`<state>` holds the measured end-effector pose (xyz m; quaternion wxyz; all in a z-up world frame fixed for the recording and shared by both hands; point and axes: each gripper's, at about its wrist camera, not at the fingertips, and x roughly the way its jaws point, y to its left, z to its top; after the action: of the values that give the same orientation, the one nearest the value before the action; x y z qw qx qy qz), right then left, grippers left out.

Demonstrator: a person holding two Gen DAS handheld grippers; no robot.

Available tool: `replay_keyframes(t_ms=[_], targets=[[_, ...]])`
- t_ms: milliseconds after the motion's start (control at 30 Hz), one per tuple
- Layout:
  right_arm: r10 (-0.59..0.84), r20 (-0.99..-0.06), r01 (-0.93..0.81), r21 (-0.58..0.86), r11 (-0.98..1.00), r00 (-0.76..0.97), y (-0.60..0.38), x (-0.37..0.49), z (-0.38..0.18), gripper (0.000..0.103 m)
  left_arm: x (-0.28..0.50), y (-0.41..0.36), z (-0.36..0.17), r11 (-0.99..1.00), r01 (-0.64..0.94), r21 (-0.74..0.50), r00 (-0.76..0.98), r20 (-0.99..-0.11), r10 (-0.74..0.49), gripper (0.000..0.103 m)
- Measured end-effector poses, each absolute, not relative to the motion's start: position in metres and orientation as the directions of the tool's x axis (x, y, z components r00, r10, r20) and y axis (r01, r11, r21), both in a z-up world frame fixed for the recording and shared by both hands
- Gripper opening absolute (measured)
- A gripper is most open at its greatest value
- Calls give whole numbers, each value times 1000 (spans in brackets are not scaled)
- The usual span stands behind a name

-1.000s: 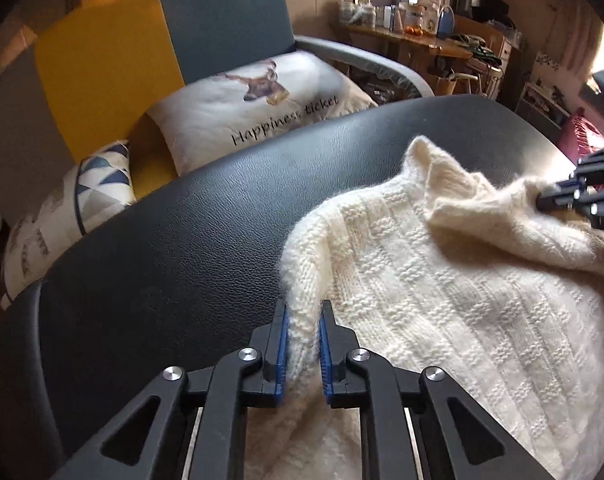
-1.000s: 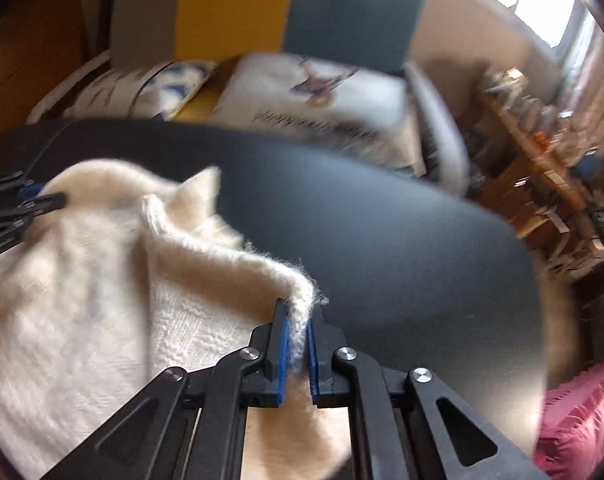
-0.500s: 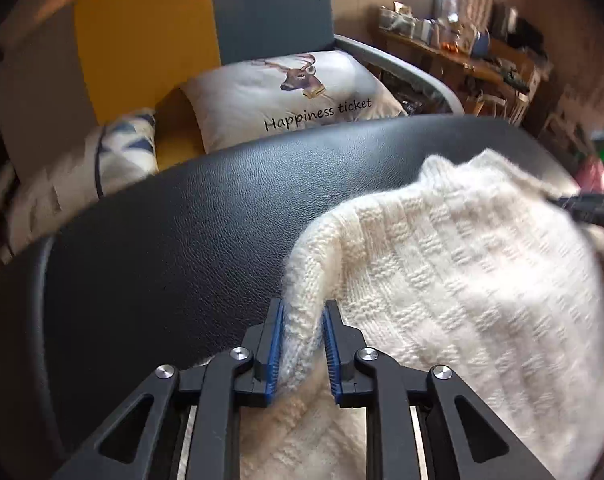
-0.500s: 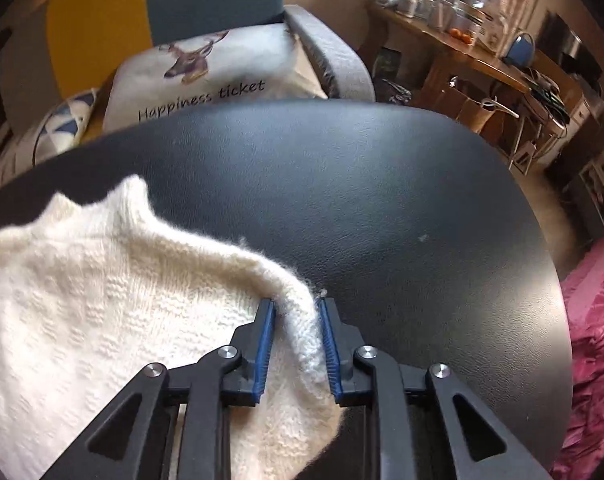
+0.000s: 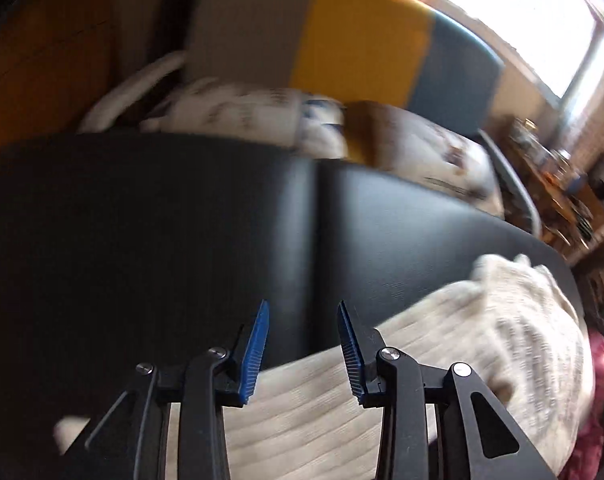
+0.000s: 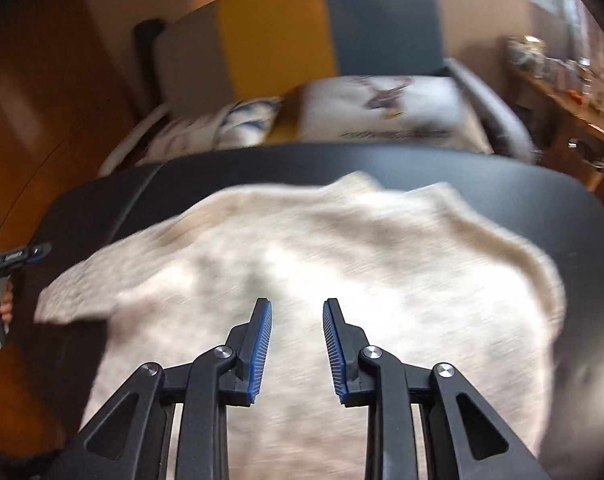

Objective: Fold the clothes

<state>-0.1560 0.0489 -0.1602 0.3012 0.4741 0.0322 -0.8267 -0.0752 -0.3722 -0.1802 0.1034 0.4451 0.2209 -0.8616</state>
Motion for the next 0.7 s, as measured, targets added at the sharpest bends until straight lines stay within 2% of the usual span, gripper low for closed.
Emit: replay_keyframes(t_ms=[267,500,700], targets=[[-503,-839,548,327,-770,-206,-33,-115,-213,26,66,-503,-191,-705,658,-266,-494,-859,-137,40],[-474,-857,524,315,-791,-201,-47,-120,-219,27,83,-513,-228,-651,645,-400,-497,-867,41,46],[-490,-850,513,339,-789,-191,-45,-124,-222,30,76,-503,-227,-649,614,-450,-525,-846,90,47]])
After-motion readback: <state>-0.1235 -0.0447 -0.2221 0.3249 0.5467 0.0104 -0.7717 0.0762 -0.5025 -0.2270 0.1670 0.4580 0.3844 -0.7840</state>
